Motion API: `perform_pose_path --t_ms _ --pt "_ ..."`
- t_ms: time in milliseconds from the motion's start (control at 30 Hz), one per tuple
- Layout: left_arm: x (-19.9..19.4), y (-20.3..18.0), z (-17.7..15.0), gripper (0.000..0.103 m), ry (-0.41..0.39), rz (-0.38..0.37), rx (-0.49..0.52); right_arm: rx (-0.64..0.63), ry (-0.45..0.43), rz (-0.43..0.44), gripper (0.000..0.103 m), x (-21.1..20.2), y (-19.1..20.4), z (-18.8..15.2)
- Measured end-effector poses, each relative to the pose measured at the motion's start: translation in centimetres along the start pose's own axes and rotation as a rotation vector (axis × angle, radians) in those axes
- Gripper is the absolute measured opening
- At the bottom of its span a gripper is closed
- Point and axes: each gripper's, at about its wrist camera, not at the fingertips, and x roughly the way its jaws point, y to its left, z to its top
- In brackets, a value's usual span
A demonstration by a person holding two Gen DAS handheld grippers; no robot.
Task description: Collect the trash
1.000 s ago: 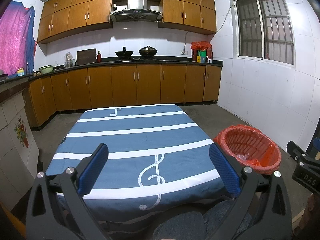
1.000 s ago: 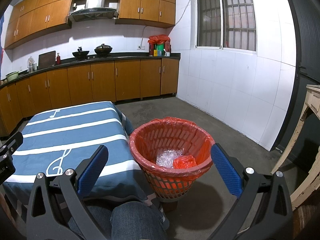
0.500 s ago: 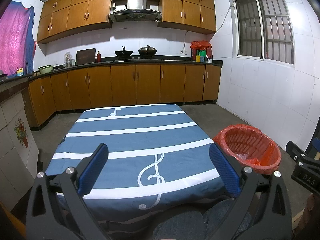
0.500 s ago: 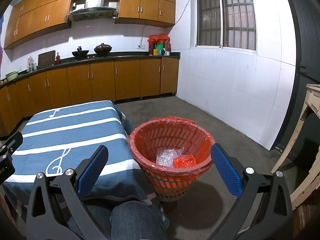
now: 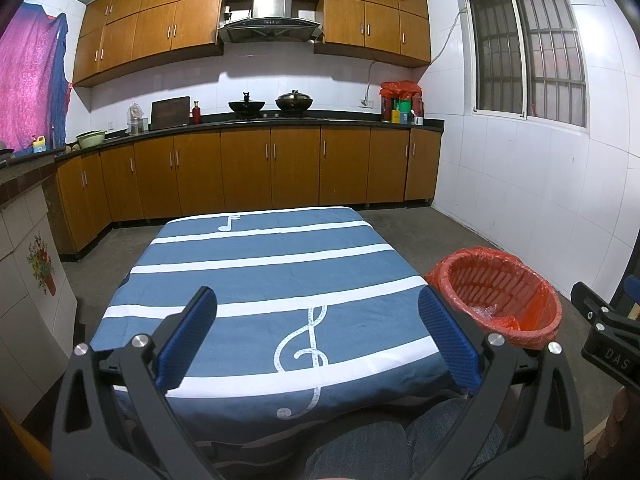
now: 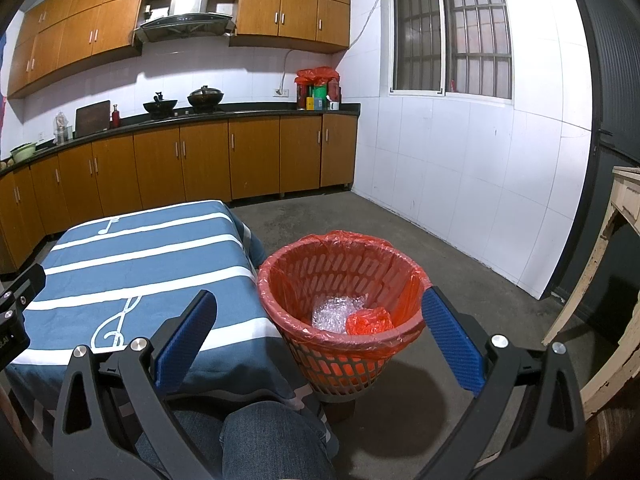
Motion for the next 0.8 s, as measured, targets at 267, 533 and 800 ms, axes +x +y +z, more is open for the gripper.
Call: perform_pose_path --t_ms 267,533,800 --pt "-0.02 -0.01 0.03 0.099 0.0 0.0 0.0 0.0 0.0 0.0 0.101 0.03 -0.09 -0.08" --pt "-0.03 -0.03 0.06 0.099 0.0 0.0 0.0 0.0 0.001 0.0 0.101 0.01 -0.15 -0.12" --pt "-0.05 -0.08 0.06 0.099 0.002 0.001 0.0 0.001 0.003 0.001 0.101 -0.08 -0.16 -0.14"
